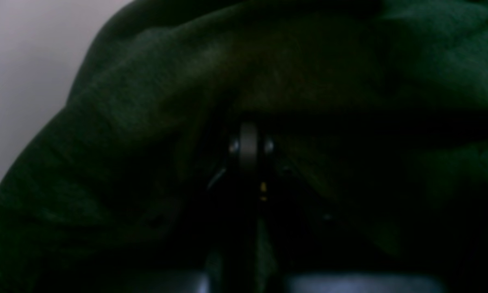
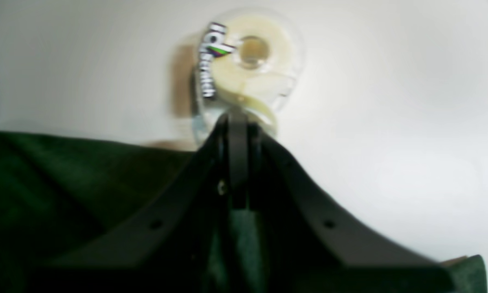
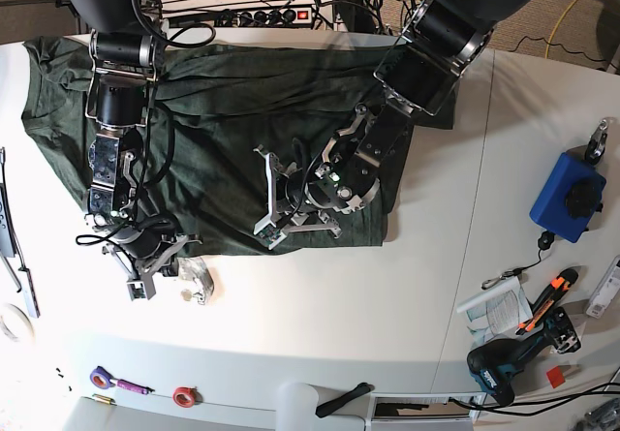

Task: Layout the t-shirt on the table in an organized manner, then fold the t-shirt properly
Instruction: 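Release the shirt and press both grippers down onto the folded shirt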

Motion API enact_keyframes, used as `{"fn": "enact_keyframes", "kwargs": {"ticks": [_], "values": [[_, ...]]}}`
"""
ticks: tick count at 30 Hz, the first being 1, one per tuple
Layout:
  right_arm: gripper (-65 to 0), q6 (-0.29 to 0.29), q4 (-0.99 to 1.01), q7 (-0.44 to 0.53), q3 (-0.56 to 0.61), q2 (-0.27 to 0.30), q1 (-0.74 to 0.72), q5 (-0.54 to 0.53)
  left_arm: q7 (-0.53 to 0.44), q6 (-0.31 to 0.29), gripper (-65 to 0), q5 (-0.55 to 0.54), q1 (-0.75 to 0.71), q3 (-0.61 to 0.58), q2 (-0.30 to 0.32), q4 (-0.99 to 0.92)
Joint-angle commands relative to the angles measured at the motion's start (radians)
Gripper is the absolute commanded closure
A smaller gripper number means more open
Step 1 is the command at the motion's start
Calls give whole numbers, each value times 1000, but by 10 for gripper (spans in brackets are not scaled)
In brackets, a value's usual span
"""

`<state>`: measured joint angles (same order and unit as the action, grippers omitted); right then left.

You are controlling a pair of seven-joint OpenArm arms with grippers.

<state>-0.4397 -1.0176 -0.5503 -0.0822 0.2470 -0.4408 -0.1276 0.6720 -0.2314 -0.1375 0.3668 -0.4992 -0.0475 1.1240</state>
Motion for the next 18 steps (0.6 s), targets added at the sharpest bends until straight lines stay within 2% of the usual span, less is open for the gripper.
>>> {"fn": "enact_keyframes", "kwargs": {"ticks": [1,8,10,12,15,17,18], "values": [[0,5,7,39,-2,11,-36,-2,105,25,0,63,-4,-1,11,-22],[0,4,204,124,-2,11,-117,4,105,25,0,29,-4,-1,11,-22],[0,25,257,183,-2,11,-163,60,105,25,0,29,-4,-1,12,-22],[0,89,307,267,-2,14,-212,129,105,24,0,29,-4,-1,11,-22],[0,237,387,414,-2,26,-300,211,105,24,0,29,-4,-1,12,-22],[0,300,435,454,-2,44,-360,216,105,20,0,29,-4,-1,11,-22],[0,309,448,452,-2,56,-383,216,105,15,0,29,-4,-1,12,-22]]}}
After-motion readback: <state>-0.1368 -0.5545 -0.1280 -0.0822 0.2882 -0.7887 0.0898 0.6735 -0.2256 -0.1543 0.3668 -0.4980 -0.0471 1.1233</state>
